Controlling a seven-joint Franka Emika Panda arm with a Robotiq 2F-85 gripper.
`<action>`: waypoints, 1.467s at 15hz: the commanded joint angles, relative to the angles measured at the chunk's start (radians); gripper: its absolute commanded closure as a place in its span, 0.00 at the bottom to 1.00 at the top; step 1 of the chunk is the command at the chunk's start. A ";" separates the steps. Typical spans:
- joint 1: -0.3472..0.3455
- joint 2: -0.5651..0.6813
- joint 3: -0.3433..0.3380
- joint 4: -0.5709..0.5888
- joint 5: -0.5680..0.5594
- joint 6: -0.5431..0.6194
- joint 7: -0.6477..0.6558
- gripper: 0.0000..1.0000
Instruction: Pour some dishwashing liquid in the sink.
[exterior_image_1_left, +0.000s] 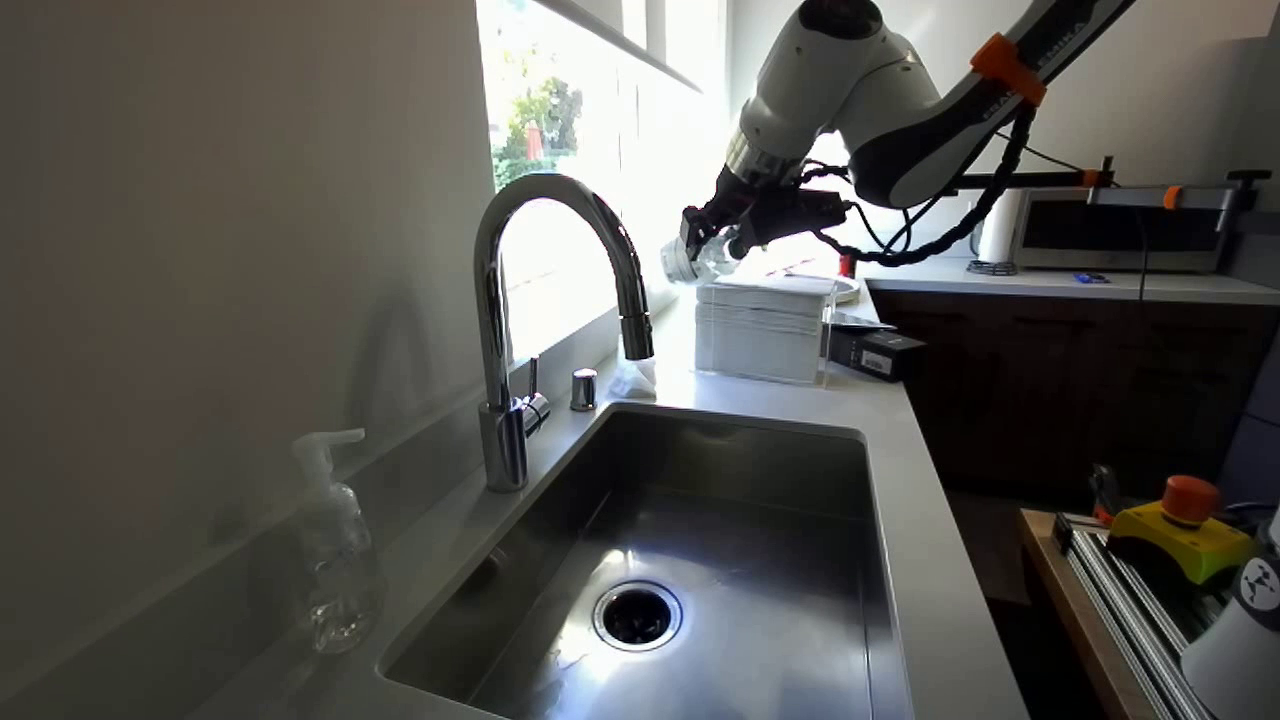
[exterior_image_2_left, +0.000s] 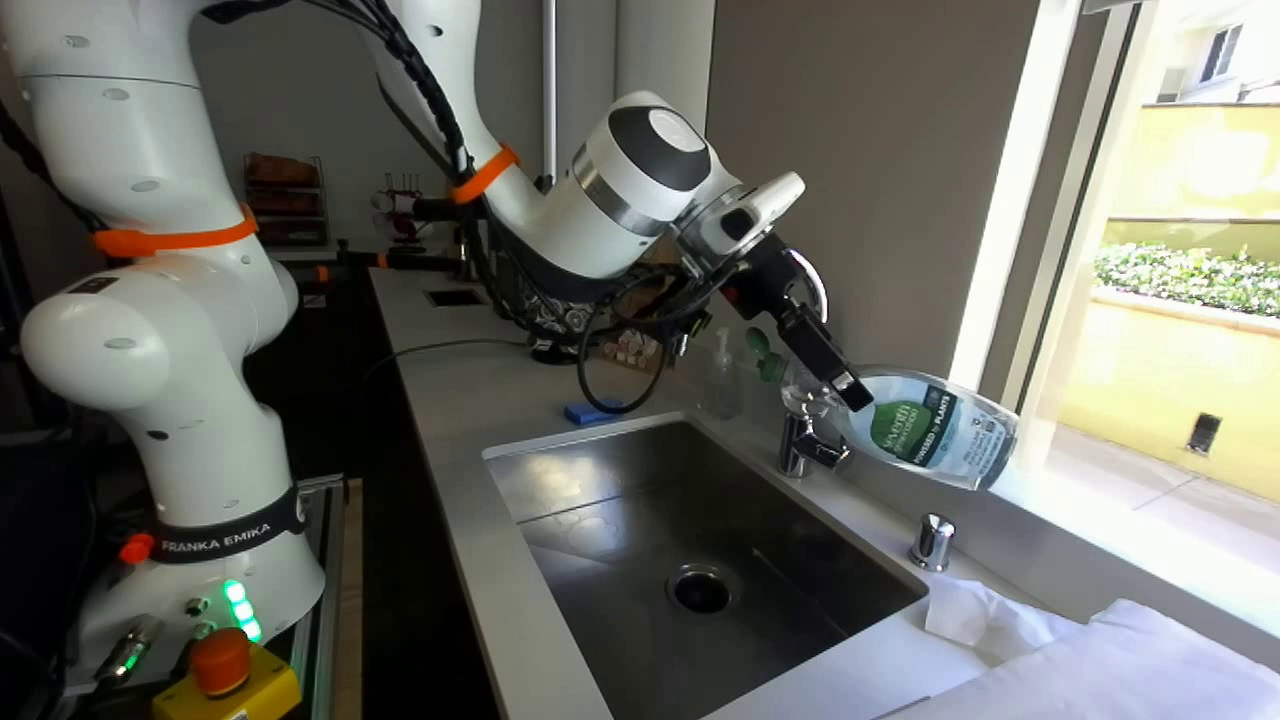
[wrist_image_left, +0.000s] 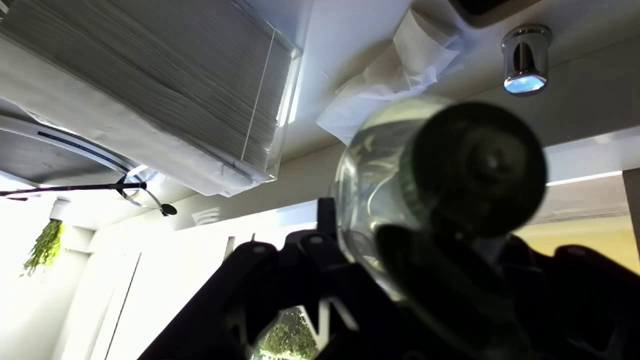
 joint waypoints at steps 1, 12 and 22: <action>-0.005 -0.022 0.013 0.007 -0.132 0.007 0.127 0.69; 0.002 -0.016 0.028 0.034 -0.409 -0.004 0.380 0.69; 0.015 -0.025 0.043 0.050 -0.652 -0.029 0.630 0.69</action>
